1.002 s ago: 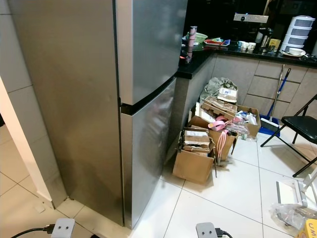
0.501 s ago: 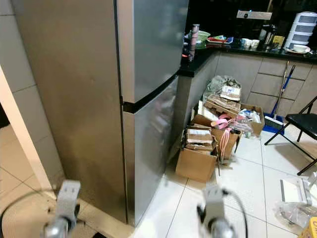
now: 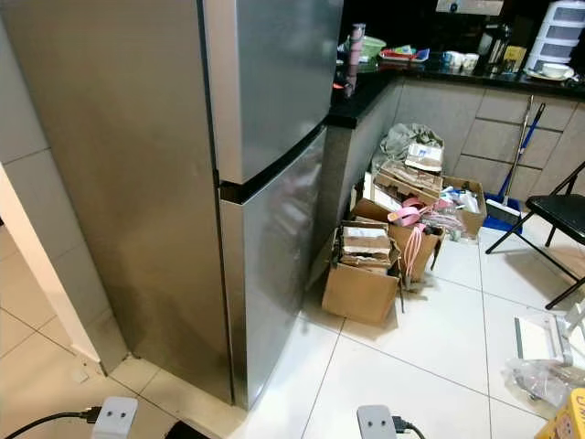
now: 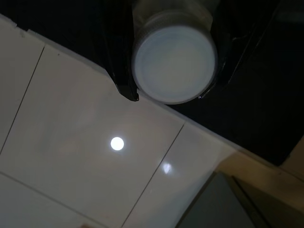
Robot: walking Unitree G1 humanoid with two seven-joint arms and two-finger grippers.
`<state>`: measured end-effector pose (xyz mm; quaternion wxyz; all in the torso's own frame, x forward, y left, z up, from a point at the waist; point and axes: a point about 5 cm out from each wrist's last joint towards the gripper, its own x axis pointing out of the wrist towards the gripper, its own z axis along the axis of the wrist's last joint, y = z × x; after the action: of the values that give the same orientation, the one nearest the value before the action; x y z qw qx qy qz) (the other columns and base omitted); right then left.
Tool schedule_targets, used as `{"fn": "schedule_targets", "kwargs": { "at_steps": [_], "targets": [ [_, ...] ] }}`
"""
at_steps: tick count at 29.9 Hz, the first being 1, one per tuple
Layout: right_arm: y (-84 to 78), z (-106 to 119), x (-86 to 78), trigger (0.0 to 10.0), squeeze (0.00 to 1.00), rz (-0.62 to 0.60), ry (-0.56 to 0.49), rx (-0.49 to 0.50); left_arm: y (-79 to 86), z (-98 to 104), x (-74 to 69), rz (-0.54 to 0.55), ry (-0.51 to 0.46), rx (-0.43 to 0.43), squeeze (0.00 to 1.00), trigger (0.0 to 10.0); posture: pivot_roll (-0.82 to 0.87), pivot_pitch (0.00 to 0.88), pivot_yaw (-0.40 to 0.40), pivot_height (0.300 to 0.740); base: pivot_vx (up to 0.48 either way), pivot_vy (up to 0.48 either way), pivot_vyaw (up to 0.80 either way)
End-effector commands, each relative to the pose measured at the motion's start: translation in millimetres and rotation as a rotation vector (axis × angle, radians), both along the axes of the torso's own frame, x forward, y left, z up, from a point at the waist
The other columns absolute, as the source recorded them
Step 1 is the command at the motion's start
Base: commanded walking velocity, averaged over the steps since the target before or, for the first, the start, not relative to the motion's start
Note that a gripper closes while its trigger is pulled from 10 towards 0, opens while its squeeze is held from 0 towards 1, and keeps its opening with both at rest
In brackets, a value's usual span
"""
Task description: Restocking fridge
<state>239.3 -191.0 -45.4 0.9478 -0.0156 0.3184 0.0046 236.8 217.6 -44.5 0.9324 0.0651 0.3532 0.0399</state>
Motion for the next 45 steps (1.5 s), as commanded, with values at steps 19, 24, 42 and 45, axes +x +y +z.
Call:
{"fn": "schedule_targets", "kwargs": {
  "at_steps": [19,24,42,45],
  "targets": [
    [-1.1,0.3,-0.9,10.0,0.0,-0.007,-0.011,-0.015,-11.1,-3.8,-3.0,0.013,-0.001,-0.01,0.0,10.0,-0.02,0.087,-0.029,0.74,0.0,0.0,0.0],
    [-1.9,-1.3,-3.1,10.0,0.0,-0.002,0.0,-0.021,-10.9,-4.7,-4.4,0.018,0.001,-0.01,0.0,10.0,-0.02,0.088,-0.033,0.74,0.0,0.0,0.0],
    [-2.5,2.5,2.8,10.0,0.0,-0.003,-0.01,-0.021,-12.5,-2.4,-0.1,0.029,-0.005,-0.026,0.0,10.0,-0.02,0.069,-0.035,0.74,0.0,0.0,0.0],
    [-4.4,2.8,2.7,10.0,0.0,-0.004,-0.01,-0.024,-12.5,-2.1,0.6,0.03,0.0,-0.024,0.0,10.0,-0.02,0.067,-0.037,0.74,0.0,0.0,0.0]
  ]
}}
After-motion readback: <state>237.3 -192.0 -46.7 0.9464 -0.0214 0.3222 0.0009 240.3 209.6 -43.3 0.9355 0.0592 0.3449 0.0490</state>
